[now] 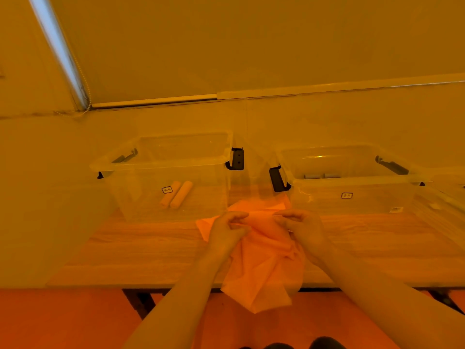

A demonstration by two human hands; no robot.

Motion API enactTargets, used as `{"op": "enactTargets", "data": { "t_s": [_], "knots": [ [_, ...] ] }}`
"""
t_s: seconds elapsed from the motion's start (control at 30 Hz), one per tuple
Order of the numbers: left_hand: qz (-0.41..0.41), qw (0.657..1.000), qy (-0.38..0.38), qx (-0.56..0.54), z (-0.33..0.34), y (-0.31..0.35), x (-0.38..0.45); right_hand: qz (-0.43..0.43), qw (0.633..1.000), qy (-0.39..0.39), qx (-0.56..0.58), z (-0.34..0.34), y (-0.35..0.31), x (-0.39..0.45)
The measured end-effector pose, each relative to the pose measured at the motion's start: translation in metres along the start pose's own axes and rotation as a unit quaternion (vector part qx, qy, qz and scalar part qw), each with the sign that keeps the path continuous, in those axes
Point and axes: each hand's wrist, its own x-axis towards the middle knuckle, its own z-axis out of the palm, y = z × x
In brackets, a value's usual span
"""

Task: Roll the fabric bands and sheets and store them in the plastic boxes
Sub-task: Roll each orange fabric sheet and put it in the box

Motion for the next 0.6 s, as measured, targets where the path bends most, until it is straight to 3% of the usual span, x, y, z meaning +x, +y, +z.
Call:
{"op": "enactTargets", "data": {
  "t_s": [0.1,0.43,0.6],
  "knots": [
    [0.016,0.999,-0.011,0.047,-0.001,0.006,0.002,0.011,0.999,-0.009,0.035,-0.003,-0.005,-0.001],
    [0.007,0.996,-0.078,0.049,0.005,0.040,0.024,0.073,0.987,-0.081,0.122,-0.018,-0.038,0.001],
    [-0.007,0.995,-0.073,0.074,0.003,0.048,0.036,0.066,0.985,-0.076,0.142,-0.027,-0.047,0.006]
  ]
}}
